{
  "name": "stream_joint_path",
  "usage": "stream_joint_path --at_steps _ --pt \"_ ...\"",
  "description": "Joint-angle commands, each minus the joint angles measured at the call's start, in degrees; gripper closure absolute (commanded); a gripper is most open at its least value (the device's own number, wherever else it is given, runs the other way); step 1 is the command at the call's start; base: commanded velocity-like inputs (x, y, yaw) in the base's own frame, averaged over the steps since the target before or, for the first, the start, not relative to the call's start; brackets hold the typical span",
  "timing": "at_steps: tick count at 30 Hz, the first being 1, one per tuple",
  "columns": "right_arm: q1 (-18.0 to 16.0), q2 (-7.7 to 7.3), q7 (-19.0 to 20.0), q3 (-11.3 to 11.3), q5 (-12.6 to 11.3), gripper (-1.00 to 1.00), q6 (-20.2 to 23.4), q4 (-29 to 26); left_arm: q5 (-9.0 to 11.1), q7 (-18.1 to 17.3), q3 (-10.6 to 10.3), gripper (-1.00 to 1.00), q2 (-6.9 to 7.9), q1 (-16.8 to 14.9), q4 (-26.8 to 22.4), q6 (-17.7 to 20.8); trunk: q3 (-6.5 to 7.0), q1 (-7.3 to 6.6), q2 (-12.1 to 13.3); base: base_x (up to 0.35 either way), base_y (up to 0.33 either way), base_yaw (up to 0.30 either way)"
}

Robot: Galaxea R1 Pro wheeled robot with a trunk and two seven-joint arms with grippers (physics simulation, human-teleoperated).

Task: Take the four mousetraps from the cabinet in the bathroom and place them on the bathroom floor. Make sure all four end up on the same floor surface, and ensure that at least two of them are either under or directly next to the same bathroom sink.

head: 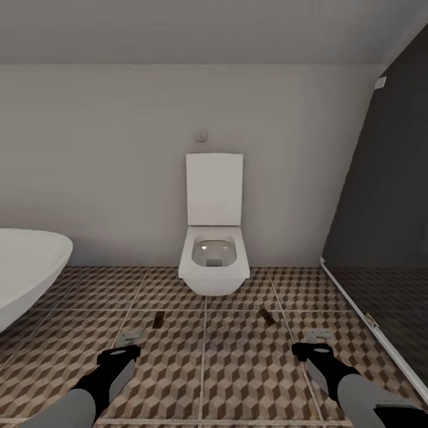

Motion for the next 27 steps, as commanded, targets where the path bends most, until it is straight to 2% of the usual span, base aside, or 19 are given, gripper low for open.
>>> stream_joint_path --at_steps 1,23,27 --pt "-0.01 0.0 -0.34 0.13 -0.02 -1.0 0.35 -0.11 0.32 0.41 -0.48 -1.0 0.07 -0.01 -0.15 0.37 0.17 -0.04 0.0 0.0 0.0 0.0" --pt "-0.01 0.18 -1.98 0.14 -0.01 -1.0 0.64 -0.11 0.29 0.42 -0.57 -1.0 0.04 -0.01 -0.16 0.26 5.05 -0.61 0.3 0.0 0.0 0.0" --pt "-0.01 0.22 -1.99 0.14 -0.01 -1.0 0.74 -0.11 0.27 0.42 -0.57 -1.0 0.05 -0.01 -0.16 0.26 5.76 -1.49 1.91 0.0 0.0 0.0"
